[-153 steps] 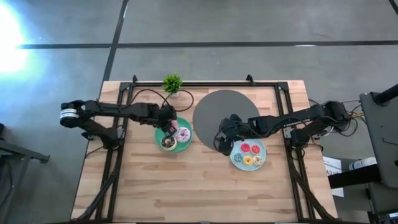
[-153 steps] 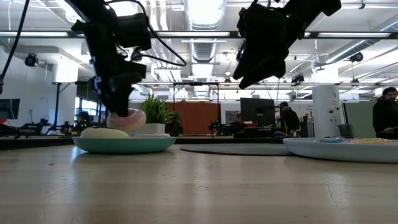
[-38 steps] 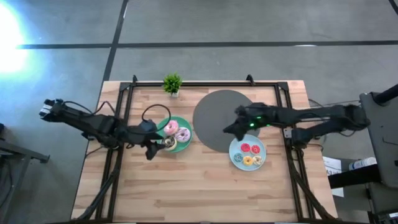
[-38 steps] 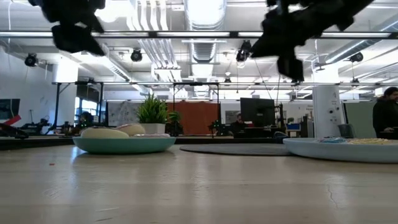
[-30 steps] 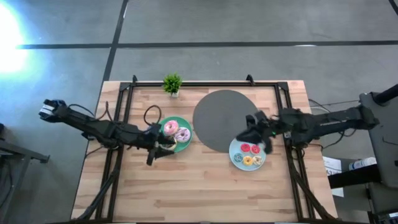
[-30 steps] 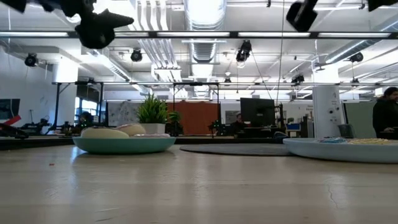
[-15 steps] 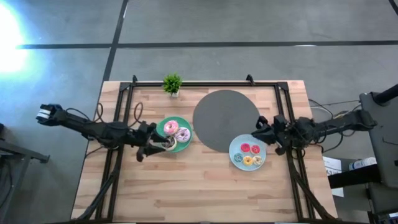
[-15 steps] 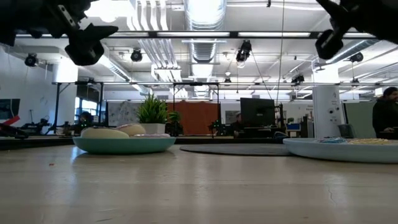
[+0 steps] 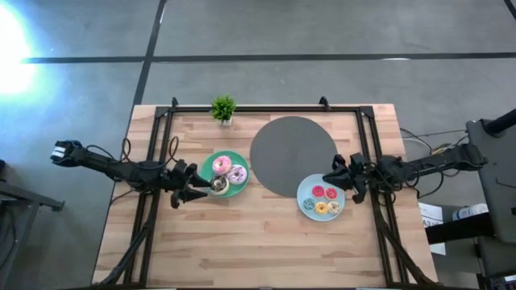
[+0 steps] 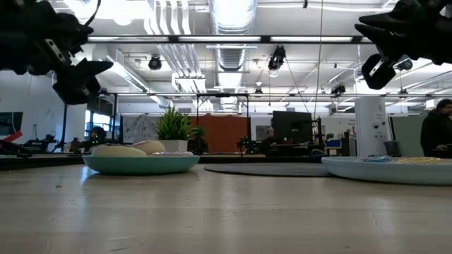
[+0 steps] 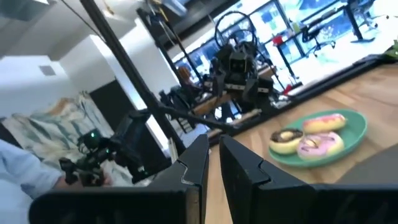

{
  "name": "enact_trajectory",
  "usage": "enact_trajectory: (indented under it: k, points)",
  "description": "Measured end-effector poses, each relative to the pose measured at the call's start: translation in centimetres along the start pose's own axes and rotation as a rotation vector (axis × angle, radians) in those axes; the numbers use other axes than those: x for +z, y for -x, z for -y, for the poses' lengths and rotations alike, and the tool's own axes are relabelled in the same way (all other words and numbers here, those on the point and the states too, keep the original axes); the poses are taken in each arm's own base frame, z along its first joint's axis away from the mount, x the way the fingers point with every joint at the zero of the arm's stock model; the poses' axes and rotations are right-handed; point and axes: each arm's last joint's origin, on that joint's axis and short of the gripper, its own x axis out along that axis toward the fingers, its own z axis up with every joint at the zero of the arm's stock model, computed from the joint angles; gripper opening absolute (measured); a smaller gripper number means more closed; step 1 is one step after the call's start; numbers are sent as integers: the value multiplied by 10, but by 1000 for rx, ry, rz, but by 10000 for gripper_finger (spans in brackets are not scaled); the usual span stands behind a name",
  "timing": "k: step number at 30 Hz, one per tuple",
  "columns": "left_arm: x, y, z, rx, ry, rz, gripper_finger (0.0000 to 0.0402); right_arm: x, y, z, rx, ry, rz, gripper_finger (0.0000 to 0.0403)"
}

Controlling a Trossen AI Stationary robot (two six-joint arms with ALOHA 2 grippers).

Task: Pick & Place donuts
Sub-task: Return to Home Position

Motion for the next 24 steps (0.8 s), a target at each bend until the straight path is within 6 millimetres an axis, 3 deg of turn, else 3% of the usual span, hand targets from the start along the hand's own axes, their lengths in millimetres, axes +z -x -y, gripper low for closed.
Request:
enact_trajectory:
  k: [16, 24]
  points:
    - [-14, 3, -8, 14, -20, -115, 220, -1, 1, 1, -7, -2, -14, 34]
    - [-16, 3, -10, 33, -21, -136, 220, 12, 14, -6, 56, -5, 91, 34]
